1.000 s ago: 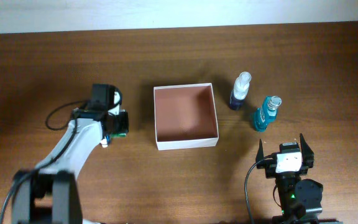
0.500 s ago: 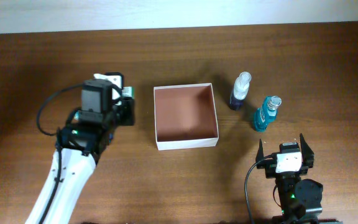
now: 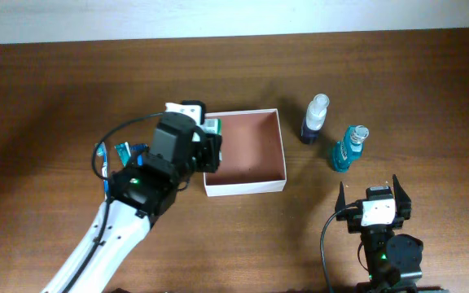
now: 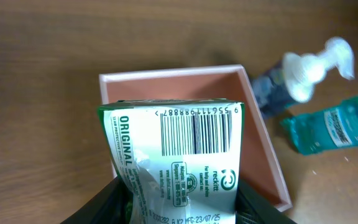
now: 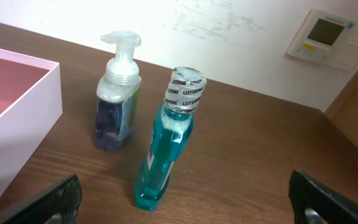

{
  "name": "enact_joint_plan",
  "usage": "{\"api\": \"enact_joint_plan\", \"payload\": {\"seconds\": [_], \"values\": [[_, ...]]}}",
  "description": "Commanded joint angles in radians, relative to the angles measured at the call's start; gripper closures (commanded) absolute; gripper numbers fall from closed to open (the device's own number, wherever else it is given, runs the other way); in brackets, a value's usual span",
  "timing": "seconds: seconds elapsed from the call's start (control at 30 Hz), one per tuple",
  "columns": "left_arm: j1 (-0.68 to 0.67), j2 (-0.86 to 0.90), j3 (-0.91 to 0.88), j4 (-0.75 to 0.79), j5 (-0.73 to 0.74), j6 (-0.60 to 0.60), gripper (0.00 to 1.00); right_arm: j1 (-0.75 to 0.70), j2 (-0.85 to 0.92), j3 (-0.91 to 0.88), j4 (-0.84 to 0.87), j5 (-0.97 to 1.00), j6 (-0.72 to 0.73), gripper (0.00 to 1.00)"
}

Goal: Pack container
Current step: 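Lift the soap packet and carry it right over the pink box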

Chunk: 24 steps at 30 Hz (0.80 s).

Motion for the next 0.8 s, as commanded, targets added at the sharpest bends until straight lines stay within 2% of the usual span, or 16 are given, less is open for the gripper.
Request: {"api": "enact_joint_plan", "payload": {"seconds": [0.0,0.13,0.4,0.63,0.77], "values": [[-0.041,0.038,0.062,-0.002,-0.019,-0.025,0.79,-0.002,-0.01,-0.008,0.001,0.019,0.001,0.02],[-0.08,0.109,0.171,-0.105,-0.096,-0.025,0.82,-0.002,-0.01,-0.008,0.001,0.019,0.001,0.02],[-0.117,0.355,0.51,-0.421,-0.256,-0.024,0.82,-0.002,-0.01,-0.008,0.001,0.019,0.001,0.02],[-0.117,0.496,0.548,-0.402,-0.247,-0.026,0.82,-0.002,-0.01,-0.008,0.001,0.019,0.001,0.01],[-0.117,0.531,0.548,-0.398,-0.247,-0.101,0.82,-0.002,-0.01,-0.008,0.001,0.019,0.001,0.02]]}}
